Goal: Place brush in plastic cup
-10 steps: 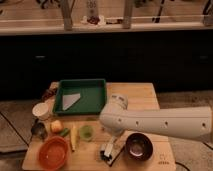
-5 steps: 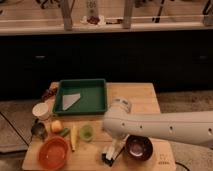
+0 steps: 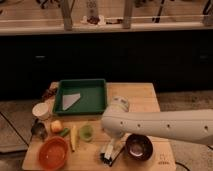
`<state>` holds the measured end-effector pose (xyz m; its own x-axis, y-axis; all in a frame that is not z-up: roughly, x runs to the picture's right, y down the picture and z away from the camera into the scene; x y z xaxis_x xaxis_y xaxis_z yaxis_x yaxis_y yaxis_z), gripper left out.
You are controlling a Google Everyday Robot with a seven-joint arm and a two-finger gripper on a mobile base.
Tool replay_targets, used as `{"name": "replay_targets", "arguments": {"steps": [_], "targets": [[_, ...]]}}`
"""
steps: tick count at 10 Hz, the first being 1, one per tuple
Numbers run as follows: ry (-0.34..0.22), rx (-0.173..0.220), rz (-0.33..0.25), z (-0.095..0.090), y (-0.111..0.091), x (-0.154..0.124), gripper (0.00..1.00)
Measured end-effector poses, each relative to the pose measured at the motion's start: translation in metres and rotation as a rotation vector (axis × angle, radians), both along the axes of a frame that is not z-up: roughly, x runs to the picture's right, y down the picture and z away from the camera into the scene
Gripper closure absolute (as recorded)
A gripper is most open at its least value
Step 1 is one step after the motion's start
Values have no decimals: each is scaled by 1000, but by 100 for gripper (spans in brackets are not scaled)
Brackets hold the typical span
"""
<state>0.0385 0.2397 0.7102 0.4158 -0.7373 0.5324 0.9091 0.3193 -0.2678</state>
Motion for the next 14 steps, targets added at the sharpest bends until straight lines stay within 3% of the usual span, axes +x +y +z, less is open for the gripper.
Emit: {"name": "replay_targets", "arguments": {"steps": [9, 14], "targets": [[-135, 16, -105, 4, -34, -71, 100], [-227, 15, -166, 6, -40, -113, 100]]}}
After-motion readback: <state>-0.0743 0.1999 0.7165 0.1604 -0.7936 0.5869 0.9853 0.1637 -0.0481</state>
